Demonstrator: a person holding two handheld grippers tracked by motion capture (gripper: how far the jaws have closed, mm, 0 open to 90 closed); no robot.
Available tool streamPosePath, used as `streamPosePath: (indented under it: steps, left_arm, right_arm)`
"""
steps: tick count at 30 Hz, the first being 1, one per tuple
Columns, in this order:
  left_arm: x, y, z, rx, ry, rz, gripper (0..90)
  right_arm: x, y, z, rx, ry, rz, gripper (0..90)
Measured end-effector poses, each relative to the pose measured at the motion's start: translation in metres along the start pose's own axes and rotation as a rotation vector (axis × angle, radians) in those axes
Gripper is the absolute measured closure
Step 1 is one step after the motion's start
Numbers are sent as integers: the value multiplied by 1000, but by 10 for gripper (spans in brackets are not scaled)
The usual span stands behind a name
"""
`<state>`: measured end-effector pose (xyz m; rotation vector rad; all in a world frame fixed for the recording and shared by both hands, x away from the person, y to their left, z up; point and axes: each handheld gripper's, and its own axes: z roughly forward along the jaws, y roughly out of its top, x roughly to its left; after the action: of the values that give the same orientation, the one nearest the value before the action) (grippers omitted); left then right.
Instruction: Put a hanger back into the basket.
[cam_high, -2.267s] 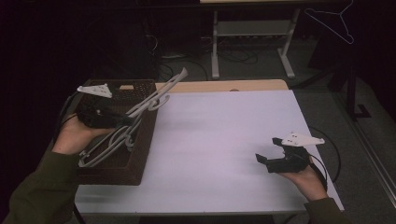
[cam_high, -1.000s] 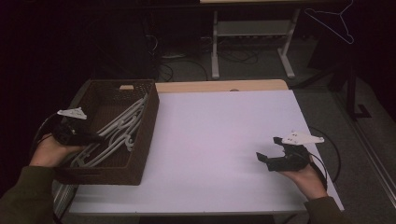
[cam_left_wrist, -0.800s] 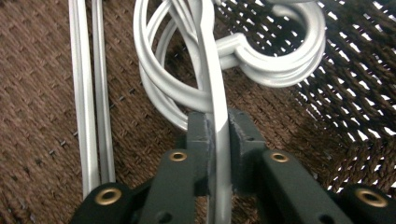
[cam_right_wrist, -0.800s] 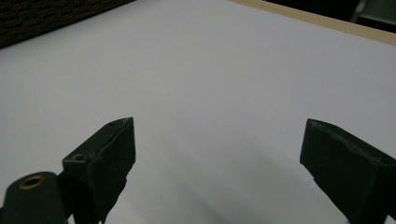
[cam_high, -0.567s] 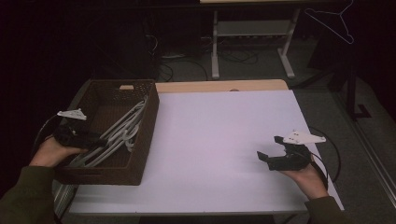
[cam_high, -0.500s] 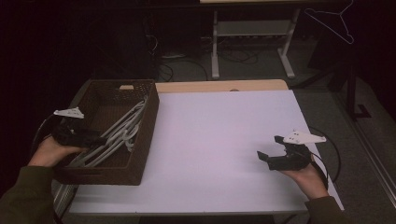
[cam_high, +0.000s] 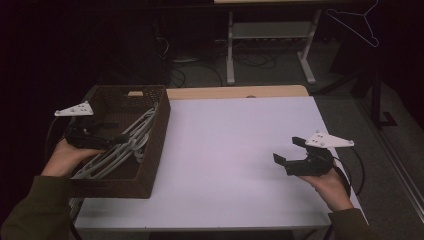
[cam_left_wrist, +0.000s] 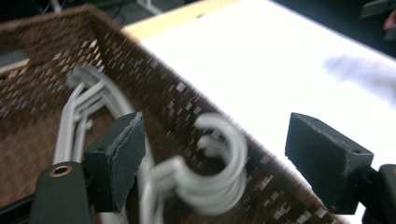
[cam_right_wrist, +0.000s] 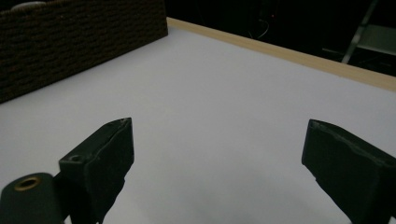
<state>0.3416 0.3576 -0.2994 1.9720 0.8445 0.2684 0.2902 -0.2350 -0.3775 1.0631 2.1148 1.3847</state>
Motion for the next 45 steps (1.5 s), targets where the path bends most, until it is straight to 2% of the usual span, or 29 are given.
streamPosePath:
  steps: [8,16,23,27,31,36,38,45]
  left_arm:
    - [-27,12,15,-66,-44,32,183]
    - [-53,15,38,-149,-61,48,112]
    - [-71,15,58,-195,-75,63,40]
    - [-77,12,65,-245,-65,61,15]
    - [-82,7,68,-288,-83,52,15]
    - [-87,3,75,-298,-98,71,15]
    - [-87,1,78,-287,-100,84,16]
    - [-87,0,79,-296,-109,81,16]
  right_arm:
    - [5,16,-2,-60,16,-7,72]
    - [12,31,-2,-109,54,-8,28]
    - [16,42,-2,-147,63,-11,10]
    - [16,47,-2,-166,69,-10,9]
    - [17,50,-2,-174,76,-15,9]
    - [17,54,-1,-182,81,-19,9]
    - [18,54,0,-187,81,-26,9]
    - [18,54,1,-182,84,-27,9]
